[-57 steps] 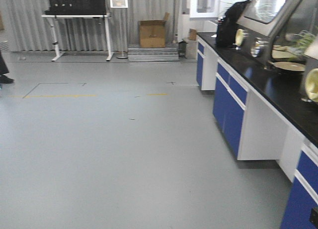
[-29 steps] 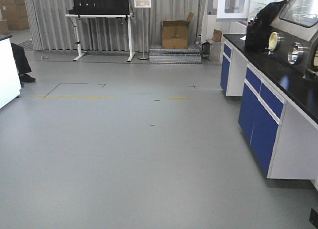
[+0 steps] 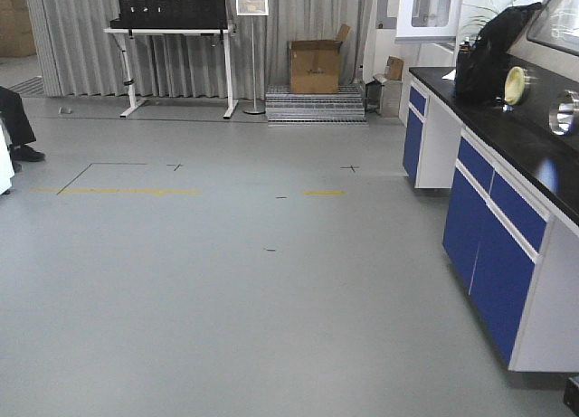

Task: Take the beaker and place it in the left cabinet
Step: 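Drive the base away from the bench holding the beaker in the right gripper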

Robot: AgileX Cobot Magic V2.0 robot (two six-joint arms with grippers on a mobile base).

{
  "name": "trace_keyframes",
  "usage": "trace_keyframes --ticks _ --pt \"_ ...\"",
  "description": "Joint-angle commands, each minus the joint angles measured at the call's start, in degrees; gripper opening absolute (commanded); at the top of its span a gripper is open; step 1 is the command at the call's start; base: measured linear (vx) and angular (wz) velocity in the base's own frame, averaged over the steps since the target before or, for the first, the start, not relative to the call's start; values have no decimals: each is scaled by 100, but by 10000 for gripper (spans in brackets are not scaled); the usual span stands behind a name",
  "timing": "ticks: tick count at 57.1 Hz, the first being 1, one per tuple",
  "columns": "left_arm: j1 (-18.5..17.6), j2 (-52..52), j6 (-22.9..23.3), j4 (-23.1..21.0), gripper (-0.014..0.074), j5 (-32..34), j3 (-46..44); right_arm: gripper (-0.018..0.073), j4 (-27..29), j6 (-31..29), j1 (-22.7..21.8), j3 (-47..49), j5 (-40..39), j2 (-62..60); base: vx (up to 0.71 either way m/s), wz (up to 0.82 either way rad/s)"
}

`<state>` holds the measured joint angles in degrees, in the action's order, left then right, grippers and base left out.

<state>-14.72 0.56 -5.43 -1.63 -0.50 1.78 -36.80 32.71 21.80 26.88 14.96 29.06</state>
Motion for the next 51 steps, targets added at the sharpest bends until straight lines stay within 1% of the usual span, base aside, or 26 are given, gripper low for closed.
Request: trace_keyframes --ticks 1,51 --pt "-22 103 19 -47 1 481 94 -4 -119 -1 -13 166 -380 15 49 1" --pt "-22 103 19 -47 1 481 94 -4 -119 -1 -13 166 -380 15 55 4"
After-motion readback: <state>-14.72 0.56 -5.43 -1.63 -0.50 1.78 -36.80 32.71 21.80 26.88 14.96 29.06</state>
